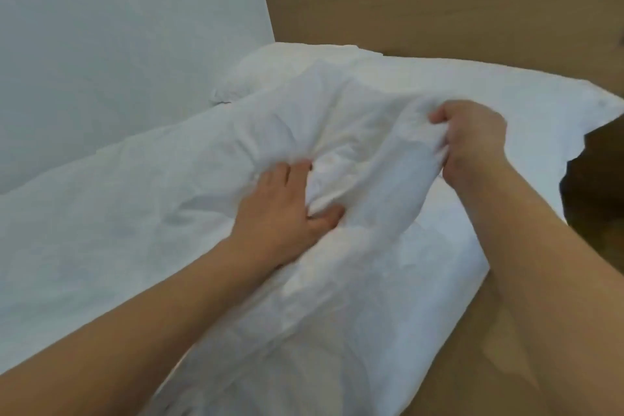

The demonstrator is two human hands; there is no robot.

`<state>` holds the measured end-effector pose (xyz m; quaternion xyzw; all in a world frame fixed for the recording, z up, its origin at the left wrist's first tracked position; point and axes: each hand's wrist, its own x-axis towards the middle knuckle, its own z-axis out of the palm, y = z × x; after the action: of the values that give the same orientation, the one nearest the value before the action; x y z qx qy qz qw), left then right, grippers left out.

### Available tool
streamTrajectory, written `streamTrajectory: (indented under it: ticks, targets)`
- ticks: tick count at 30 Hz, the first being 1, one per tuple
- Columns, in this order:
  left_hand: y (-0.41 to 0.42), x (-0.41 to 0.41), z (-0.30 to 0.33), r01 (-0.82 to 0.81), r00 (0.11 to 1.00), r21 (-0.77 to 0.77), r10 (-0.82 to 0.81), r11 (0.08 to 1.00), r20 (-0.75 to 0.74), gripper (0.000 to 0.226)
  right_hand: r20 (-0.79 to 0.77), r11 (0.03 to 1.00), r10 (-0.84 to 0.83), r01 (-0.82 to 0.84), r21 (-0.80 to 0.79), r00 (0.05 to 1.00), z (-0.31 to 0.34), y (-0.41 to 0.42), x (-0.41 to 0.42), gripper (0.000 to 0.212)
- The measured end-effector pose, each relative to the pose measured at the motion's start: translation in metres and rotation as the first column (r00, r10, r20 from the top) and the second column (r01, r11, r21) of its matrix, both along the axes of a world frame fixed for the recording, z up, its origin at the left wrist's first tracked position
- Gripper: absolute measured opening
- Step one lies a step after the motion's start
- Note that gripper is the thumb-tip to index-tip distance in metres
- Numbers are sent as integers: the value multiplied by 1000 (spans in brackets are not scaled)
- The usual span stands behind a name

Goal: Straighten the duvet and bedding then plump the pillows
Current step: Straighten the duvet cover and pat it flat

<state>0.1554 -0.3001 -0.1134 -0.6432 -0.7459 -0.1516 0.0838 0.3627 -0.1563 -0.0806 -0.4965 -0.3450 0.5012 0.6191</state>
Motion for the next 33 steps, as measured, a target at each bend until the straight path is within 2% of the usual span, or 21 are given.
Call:
streamTrajectory:
  ticks: [2, 3, 5, 6, 9, 12, 14, 16, 17, 18, 19, 21, 22, 23, 24, 25, 27, 28, 30, 31, 33]
  targets:
    - [-4, 23, -40, 3, 989, -333, -52, 943, -139, 115, -51, 977, 58, -67, -201, 997, -63, -22, -2, 30]
    - [-8, 30, -55, -10, 980, -421, -75, 907, -184, 121, -101, 947, 97, -123, -298, 990, -94, -31, -4, 43]
    - [-19, 35, -68, -2, 955, -453, -133, 891, -265, 123, -121, 906, 149, -184, -381, 981, -138, -37, -4, 72]
    - [-26, 36, -68, -3, 931, -444, -159, 896, -329, 121, -131, 900, 156, -196, -391, 979, -144, -35, -4, 69]
    - [-30, 22, -53, -77, 890, -390, -113, 918, -441, 90, -111, 908, 157, -187, -376, 981, -105, -35, -7, 21]
    - [4, -25, 3, -162, 984, -367, 123, 916, -127, 49, -89, 919, 255, -270, -287, 963, -51, -25, -12, 4]
    - [22, -51, 55, -226, 970, -206, 240, 952, 47, 36, -97, 946, 280, -292, -139, 955, -19, -23, -18, 16]
    - [21, -63, 89, -320, 942, 264, 335, 910, -12, 36, -153, 962, 270, -271, 14, 951, 5, -28, -27, 12]
    - [17, -61, 93, -292, 937, 424, 346, 857, -54, 43, -190, 975, 221, -216, 45, 957, 6, -27, -31, 12]
    - [10, -55, 84, -228, 950, 457, 300, 860, -90, 52, -232, 984, 176, -176, 21, 957, -1, -23, -34, 11]
    - [2, -45, 62, -162, 974, 351, 207, 922, -92, 57, -254, 990, 123, -137, -38, 959, -13, -24, -34, 15]
    - [-17, -23, -4, -17, 996, -107, 8, 994, -91, 52, -219, 980, 45, -86, -181, 975, -58, -21, -32, 36]
    - [-26, -12, -37, 26, 987, -335, -77, 942, -142, 47, -143, 963, 54, -90, -255, 988, -79, -23, -26, 38]
    - [-33, -3, -61, 19, 970, -462, -128, 887, -206, 48, -52, 943, 60, -74, -326, 997, -96, -21, -24, 38]
    - [-35, 1, -75, -9, 953, -484, -138, 875, -268, 55, -152, 905, 71, -128, -405, 986, -111, -19, -21, 36]
    - [-35, 3, -80, -45, 945, -468, -114, 883, -306, 67, -155, 890, 115, -171, -423, 981, -129, -20, -19, 37]
    - [-34, 4, -77, -134, 930, -424, -35, 896, -366, 88, -48, 831, 171, -170, -530, 984, -140, -26, -11, 43]
    - [-32, 3, -78, -159, 910, -390, -19, 907, -413, 89, -76, 789, 213, -218, -574, 974, -139, -28, -8, 44]
    - [-26, -2, -71, -188, 899, -378, 4, 906, -437, 70, -132, 775, 267, -294, -559, 955, -124, -29, -10, 31]
    - [-23, -4, -59, -171, 938, -360, 39, 917, -345, 55, -184, 792, 257, -316, -522, 949, -110, -27, -10, 24]
    - [-17, -9, -19, -115, 993, -233, 121, 966, 9, 38, -297, 878, 187, -295, -377, 936, -74, -18, -9, 21]
